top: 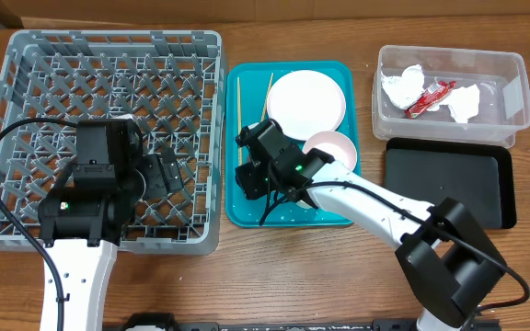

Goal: Sort waste into correct bins and load items into the dishwasher
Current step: 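Move the right gripper to the rice bowl on the teal tray, then grasp the rim of the rice bowl with the right gripper and lift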

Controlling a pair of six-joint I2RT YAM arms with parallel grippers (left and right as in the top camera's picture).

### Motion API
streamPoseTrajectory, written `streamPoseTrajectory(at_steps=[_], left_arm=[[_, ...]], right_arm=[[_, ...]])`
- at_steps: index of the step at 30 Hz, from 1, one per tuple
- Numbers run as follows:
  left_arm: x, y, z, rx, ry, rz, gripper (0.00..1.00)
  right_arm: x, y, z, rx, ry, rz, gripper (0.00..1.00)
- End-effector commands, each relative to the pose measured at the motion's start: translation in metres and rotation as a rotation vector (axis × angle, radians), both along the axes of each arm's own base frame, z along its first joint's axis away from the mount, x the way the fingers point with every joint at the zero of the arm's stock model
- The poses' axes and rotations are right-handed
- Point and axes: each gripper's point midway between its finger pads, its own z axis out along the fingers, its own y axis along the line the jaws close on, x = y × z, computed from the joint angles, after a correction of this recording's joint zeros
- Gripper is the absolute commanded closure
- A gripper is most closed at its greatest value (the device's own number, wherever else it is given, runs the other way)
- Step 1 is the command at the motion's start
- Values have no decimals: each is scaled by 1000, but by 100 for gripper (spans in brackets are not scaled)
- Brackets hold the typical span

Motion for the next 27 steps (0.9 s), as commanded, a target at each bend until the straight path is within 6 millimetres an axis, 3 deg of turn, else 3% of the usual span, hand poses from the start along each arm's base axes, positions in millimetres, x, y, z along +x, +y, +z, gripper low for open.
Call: streamPoseTrajectory(at_steps=[1, 8, 18, 27], left_arm=[[3, -1, 7, -18, -21, 8, 0], [3, -1, 7, -18, -20, 8, 0], [3, -1, 7, -18, -20, 8, 0], [2, -1, 7, -18, -19, 8, 0]], right_arm=[[-1, 2, -7, -14, 0, 3, 45], [-8, 4, -21, -42, 27, 15, 46], [-11, 6, -24, -58, 19, 21, 47], [-11, 5, -25, -62, 19, 19, 56]])
